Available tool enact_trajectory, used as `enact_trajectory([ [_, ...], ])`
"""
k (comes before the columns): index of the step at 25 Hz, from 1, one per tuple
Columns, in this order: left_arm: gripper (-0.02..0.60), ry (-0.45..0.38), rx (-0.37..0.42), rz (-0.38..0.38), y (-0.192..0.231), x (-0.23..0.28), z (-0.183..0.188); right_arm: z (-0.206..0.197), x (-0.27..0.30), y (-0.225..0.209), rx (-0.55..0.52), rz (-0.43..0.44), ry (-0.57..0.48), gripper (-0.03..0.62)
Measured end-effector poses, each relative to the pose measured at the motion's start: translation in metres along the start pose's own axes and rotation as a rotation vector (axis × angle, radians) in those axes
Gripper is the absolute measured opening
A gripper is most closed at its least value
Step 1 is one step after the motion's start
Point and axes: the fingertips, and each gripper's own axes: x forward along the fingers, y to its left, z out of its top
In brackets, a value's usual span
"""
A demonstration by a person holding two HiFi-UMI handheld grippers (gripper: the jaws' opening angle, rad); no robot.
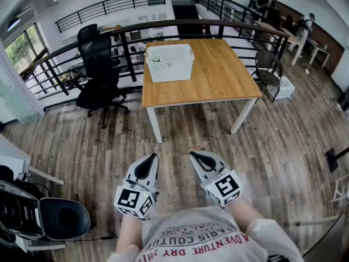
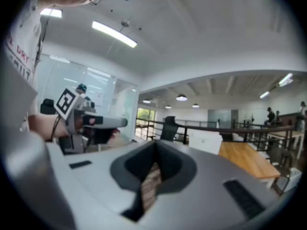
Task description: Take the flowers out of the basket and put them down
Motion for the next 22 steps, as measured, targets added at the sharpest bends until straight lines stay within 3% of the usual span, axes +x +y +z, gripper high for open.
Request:
enact_trajectory([
  [6,0.023,0.001,0.0,-0.006,0.007,0.001,-0.006,-0.003,0.006,0.002,0.029,0.012,-0.002,0.026],
  [13,0.023,0.009,-0.016,-0.01,0.022,0.002,-0.01,-0.01,0.017,-0.008,0.054,-0.07,0.013,0.026],
  [22,0.023,0.048,-0.045,-0.017,0.052,-0.003,-0.033,-0.027,0.036,0.002,0.099,-0.093,0.044,0.026],
])
